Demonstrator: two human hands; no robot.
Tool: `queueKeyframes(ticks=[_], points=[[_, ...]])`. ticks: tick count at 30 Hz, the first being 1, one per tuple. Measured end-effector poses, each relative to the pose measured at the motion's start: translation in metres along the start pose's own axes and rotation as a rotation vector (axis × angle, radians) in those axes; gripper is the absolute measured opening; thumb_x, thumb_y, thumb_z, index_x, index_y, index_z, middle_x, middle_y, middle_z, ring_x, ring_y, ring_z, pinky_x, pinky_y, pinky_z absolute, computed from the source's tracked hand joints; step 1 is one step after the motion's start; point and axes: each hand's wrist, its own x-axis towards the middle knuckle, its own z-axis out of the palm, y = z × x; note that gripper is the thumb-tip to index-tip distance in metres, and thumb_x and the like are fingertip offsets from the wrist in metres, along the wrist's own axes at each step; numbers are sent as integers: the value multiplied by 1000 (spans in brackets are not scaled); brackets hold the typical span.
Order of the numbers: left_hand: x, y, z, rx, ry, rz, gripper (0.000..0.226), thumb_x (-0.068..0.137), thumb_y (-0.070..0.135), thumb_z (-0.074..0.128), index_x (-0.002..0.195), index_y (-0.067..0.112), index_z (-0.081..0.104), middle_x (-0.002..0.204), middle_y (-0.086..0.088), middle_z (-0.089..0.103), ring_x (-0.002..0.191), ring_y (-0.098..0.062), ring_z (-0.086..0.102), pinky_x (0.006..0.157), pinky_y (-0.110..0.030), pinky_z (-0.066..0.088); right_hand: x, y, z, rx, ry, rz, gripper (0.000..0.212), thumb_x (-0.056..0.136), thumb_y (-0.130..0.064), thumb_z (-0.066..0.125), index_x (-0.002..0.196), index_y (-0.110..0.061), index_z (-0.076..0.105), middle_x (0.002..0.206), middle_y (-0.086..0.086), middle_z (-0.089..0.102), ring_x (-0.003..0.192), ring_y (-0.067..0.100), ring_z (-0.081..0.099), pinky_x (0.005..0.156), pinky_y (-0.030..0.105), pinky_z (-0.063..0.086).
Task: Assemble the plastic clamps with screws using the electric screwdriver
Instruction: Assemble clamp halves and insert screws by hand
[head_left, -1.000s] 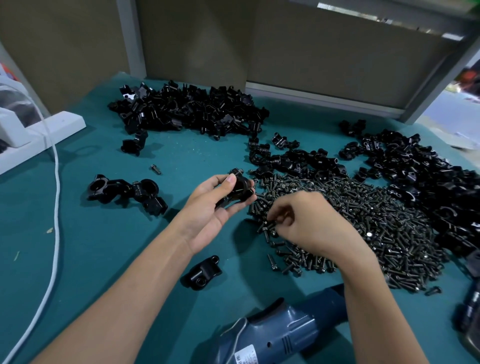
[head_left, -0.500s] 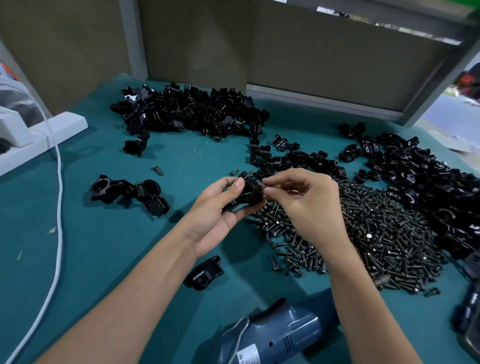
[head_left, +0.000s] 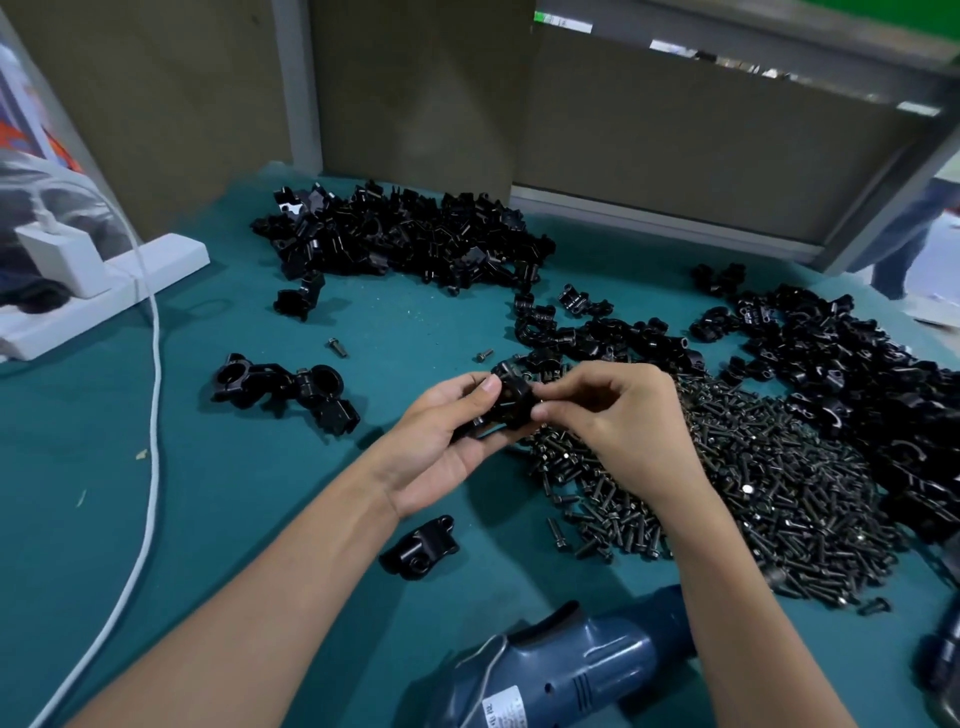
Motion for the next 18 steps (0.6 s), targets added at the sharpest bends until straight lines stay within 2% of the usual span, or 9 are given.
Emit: queueKeyframes(ticks=[2,4,6,8,11,14,16,18], points=[[-1,1,1,-1,-7,-1,44,92,16,52,124,-14,52,118,-24,67,104,-26,69,86,-30,58,-3,-6,-3,-35,-23,-20,21,73,-20,83,93,-19,78,83,-11,72,75,-1,64,70,14,48],[-2,0,2,-35,-12,0,46,92,16,52,127,-14,50,121,-24,66,106,-27,69,84,-30,58,-14,-13,-13,-75,-33,-55,35,74,-35,78,107,-27,73,96,-12,70,86,1,65,78,19,52],[-1,0,2,-84,-16,-2,46,92,14,52,129,-12,46,124,-27,64,114,-31,66,86,-34,58,-35,-18,-26,-134,-67,-77,33,76,-54,67,107,-44,64,91,-16,67,79,4,63,72,22,55],[0,1,1,-116,-14,2,41,91,12,53,126,-9,46,123,-29,64,115,-34,64,89,-38,58,-62,-21,-34,-220,-148,-139,32,82,-69,55,100,-44,65,78,-14,64,70,7,61,61,25,54],[0,2,-1,-143,-29,-1,43,91,13,55,128,-8,45,121,-28,65,111,-34,67,89,-39,58,-103,-14,-31,-522,-276,-377,51,86,-73,45,105,-32,68,77,-16,60,67,1,57,54,22,54],[0,3,-3,-126,-65,18,43,90,16,60,125,-6,49,118,-24,68,105,-31,69,86,-34,58,-126,3,-21,-829,-377,-591,47,88,-61,49,124,-31,53,82,-9,59,70,10,59,59,20,52],[1,2,-3,-100,-80,41,39,85,13,64,118,-4,54,111,-20,71,99,-28,70,83,-31,58,-127,9,-20,-878,-355,-615,51,88,-63,47,129,-31,47,83,-7,60,69,12,59,60,19,51],[1,1,-3,-69,-61,61,37,81,4,64,117,-3,56,105,-17,72,94,-26,71,83,-31,59,-121,11,-20,-855,-353,-616,54,88,-68,44,127,-31,51,81,-7,59,68,11,58,59,18,49]])
